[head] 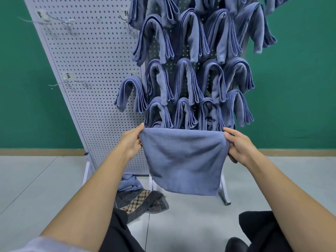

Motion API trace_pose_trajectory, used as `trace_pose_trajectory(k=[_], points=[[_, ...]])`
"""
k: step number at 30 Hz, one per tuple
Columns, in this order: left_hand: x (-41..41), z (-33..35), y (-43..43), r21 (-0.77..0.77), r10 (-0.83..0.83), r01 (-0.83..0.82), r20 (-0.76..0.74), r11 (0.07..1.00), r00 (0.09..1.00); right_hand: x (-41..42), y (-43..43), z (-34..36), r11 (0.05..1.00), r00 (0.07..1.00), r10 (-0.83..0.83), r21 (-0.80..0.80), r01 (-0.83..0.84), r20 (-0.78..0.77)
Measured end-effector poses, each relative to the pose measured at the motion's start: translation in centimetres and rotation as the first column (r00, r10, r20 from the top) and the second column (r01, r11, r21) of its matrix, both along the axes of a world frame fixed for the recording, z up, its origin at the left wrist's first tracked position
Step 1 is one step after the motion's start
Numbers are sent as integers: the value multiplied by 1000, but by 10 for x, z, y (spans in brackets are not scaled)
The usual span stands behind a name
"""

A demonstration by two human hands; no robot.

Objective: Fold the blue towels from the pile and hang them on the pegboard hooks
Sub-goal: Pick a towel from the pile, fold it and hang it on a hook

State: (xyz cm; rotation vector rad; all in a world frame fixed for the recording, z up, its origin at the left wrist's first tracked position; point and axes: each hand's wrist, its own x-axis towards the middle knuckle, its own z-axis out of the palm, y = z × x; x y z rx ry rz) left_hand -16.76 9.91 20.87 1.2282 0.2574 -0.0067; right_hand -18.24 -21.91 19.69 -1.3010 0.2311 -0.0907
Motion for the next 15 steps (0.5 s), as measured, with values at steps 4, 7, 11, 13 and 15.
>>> trace_pose_trajectory(k=[4,7,11,13,15], points=[[1,-4,1,79,64,-65,19,995,998,1,-1,-3,999,1000,-19,-29,19,-6],[2,-4,4,102,113,-117,46,988,993,2,-3,-4,997,999,-36,-62,35,-8],[-1,-3,7,177,77,-90,76,980,994,-1,-5,-3,996,998,-57,-64,56,-11],[-2,-3,8,231,43,-61,85,971,995,-1,-6,-3,995,999,-53,-81,53,1],[-3,-3,11,289,23,-49,93,956,995,-3,-7,-3,990,999,-50,-128,51,11]])
